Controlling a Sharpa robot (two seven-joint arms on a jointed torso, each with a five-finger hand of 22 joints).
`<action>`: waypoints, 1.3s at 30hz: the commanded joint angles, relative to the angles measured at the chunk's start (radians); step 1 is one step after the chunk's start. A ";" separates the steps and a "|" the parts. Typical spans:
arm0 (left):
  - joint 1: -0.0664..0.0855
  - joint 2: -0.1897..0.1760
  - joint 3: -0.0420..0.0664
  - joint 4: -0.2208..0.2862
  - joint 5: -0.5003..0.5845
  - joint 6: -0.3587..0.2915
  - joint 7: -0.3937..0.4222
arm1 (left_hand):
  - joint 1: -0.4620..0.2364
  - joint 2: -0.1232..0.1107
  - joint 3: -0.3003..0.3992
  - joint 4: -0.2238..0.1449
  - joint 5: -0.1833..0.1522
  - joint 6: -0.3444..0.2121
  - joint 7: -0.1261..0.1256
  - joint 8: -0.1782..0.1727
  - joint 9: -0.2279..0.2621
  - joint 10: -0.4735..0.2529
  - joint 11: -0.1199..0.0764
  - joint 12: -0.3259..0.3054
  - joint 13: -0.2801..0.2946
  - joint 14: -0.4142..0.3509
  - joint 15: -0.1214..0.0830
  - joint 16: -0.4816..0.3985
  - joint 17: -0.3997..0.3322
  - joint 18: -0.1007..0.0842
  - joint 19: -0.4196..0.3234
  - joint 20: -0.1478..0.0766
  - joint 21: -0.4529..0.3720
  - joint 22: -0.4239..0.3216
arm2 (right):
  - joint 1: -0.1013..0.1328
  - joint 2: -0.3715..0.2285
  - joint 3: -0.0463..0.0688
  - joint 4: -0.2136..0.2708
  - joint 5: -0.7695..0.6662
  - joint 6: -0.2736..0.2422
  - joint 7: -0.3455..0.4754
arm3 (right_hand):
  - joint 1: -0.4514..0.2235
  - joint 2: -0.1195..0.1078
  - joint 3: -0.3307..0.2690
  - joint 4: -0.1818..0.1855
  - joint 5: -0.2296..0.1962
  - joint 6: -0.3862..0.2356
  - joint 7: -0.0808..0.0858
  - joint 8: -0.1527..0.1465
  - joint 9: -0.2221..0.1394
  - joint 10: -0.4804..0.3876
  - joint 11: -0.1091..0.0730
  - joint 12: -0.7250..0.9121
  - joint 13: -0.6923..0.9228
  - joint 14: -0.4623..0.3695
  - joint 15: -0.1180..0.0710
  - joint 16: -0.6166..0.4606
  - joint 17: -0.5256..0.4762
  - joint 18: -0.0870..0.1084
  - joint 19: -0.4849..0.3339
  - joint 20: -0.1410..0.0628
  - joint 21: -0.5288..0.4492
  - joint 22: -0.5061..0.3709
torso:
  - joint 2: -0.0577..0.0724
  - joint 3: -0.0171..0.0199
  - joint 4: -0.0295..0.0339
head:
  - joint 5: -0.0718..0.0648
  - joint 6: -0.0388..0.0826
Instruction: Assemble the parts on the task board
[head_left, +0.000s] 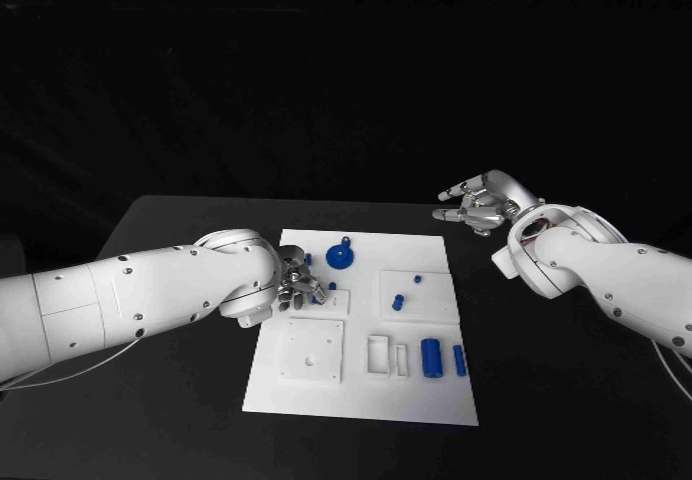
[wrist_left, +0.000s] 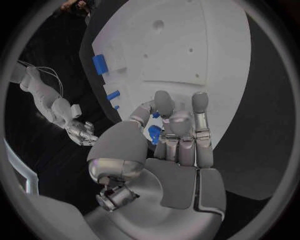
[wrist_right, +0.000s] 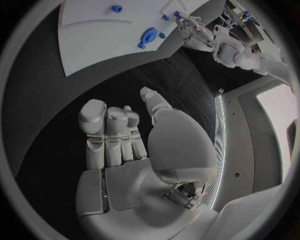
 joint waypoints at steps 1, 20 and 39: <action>-0.003 0.003 -0.002 -0.002 0.015 0.040 -0.011 | 0.004 0.013 0.011 -0.009 -0.014 0.293 -0.155 0.002 0.166 0.035 -0.021 0.004 0.001 0.004 -0.003 0.004 0.001 0.002 0.004 0.003 -0.001 0.020 | 0.000 0.001 0.001 0.000 -0.001 0.011 0.005 | -0.009 0.003 -0.002 -0.006 0.003 0.005 0.000 -0.004 0.000 -0.005 0.002 -0.004 -0.001 -0.001 0.003 -0.006 -0.001 0.019 0.041 0.003 -0.004 0.101 | 0.000 0.0000 -0.0006 | 0.001 -0.001; -0.003 0.016 -0.002 -0.018 0.022 0.037 -0.003 | 0.035 0.026 -0.017 0.070 -0.083 0.304 -0.158 0.003 0.168 0.036 -0.023 0.013 0.000 0.006 -0.003 0.018 0.008 0.003 0.009 0.007 -0.004 0.021 | 0.000 0.003 0.001 -0.002 -0.001 0.015 0.003 | -0.012 0.001 0.004 -0.009 0.032 0.001 0.001 -0.004 0.000 -0.006 0.002 -0.005 -0.002 -0.001 0.002 -0.006 0.000 0.019 0.041 0.002 -0.005 0.101 | 0.000 0.0005 -0.0012 | -0.009 0.004; -0.003 0.035 -0.002 -0.038 0.018 0.040 -0.006 | 0.069 0.017 -0.061 0.114 -0.173 0.296 -0.157 0.001 0.167 0.035 -0.021 0.011 -0.008 0.000 -0.003 0.007 -0.015 0.001 0.009 0.006 -0.013 0.020 | 0.000 0.004 0.001 -0.002 -0.001 0.022 0.000 | -0.012 0.001 0.005 -0.010 0.036 0.002 0.001 -0.004 0.000 -0.006 0.002 -0.005 -0.002 -0.001 0.002 -0.007 -0.001 0.019 0.041 0.002 -0.006 0.101 | 0.001 0.0010 -0.0007 | -0.020 0.008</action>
